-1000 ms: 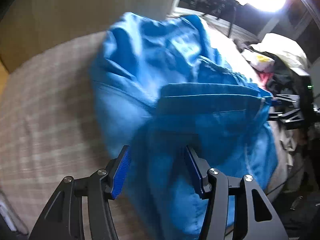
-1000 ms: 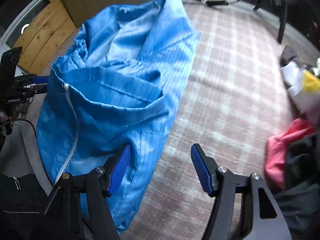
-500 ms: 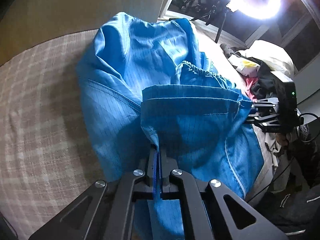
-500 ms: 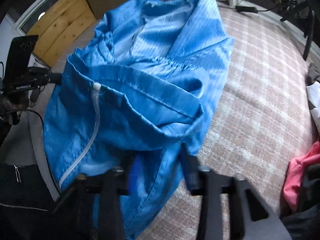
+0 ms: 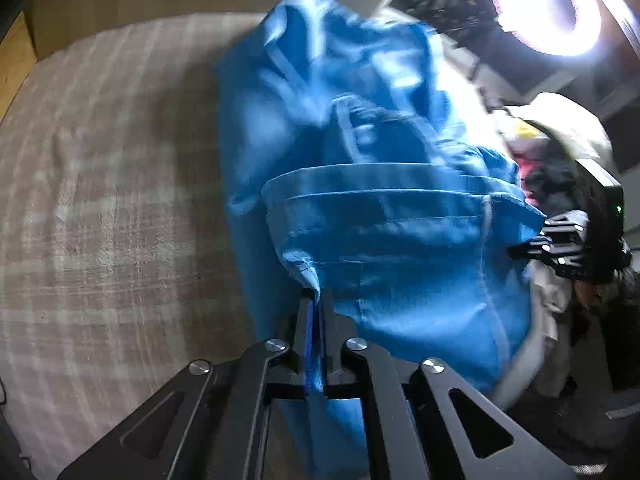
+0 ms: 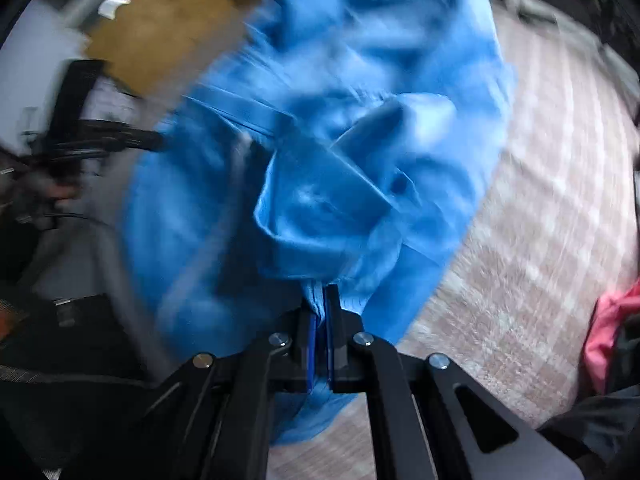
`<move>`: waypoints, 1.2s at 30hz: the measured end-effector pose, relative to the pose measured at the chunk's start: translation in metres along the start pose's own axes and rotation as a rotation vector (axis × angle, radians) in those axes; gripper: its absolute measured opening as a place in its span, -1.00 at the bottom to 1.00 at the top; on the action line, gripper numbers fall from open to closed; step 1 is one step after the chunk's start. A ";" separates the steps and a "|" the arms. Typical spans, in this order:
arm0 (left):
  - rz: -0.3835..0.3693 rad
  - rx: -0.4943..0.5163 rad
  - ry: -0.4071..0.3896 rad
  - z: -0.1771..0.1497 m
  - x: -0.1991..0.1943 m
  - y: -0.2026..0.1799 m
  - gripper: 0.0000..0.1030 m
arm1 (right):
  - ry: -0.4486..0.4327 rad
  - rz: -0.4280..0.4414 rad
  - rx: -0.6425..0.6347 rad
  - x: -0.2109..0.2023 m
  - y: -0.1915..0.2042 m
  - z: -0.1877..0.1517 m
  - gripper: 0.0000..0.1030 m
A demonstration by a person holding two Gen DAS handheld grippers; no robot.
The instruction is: Fold clothes
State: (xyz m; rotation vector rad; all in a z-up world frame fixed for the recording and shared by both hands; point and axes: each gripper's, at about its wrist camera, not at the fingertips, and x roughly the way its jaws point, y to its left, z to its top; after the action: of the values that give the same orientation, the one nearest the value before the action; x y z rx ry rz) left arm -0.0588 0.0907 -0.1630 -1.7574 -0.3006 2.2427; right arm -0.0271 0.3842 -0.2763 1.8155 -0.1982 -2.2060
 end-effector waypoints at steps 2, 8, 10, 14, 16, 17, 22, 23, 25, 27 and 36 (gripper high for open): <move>-0.006 -0.002 0.010 0.002 0.002 0.000 -0.74 | 0.007 -0.045 0.017 -0.003 -0.004 0.000 -0.73; 0.026 0.070 -0.100 0.007 -0.044 -0.014 -0.65 | -0.144 -0.196 -0.008 -0.059 0.001 -0.008 -0.22; -0.016 0.124 -0.121 0.012 -0.047 -0.030 -0.65 | -0.195 -0.141 -0.020 -0.068 0.008 -0.004 -0.22; -0.070 0.236 -0.085 0.024 -0.018 -0.055 -0.62 | -0.164 -0.098 -0.059 -0.024 0.032 0.024 -0.23; -0.017 0.222 -0.046 0.030 0.010 -0.047 -0.60 | -0.118 -0.101 -0.044 0.003 0.030 0.036 -0.23; 0.004 0.202 -0.026 0.033 0.021 -0.040 -0.65 | -0.099 -0.104 -0.022 0.012 0.023 0.036 -0.23; -0.047 0.099 0.000 0.038 0.016 -0.013 -0.79 | -0.051 -0.119 0.005 0.007 0.009 0.036 -0.27; -0.047 0.108 -0.029 0.039 0.005 -0.014 -0.78 | -0.082 -0.116 0.003 -0.003 0.009 0.034 -0.27; -0.067 0.120 -0.086 0.042 -0.014 -0.018 -0.64 | -0.140 -0.103 0.005 -0.021 0.010 0.033 -0.27; -0.093 0.162 -0.090 0.044 -0.016 -0.028 -0.63 | -0.193 -0.077 0.017 -0.032 0.011 0.036 -0.27; -0.062 0.146 0.001 -0.015 -0.031 -0.014 -0.52 | -0.113 -0.091 0.040 -0.027 0.035 0.005 -0.26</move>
State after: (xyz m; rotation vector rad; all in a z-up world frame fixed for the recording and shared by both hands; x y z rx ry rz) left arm -0.0362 0.0932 -0.1337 -1.6525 -0.1837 2.1620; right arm -0.0232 0.3589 -0.2400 1.7540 -0.1869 -2.3864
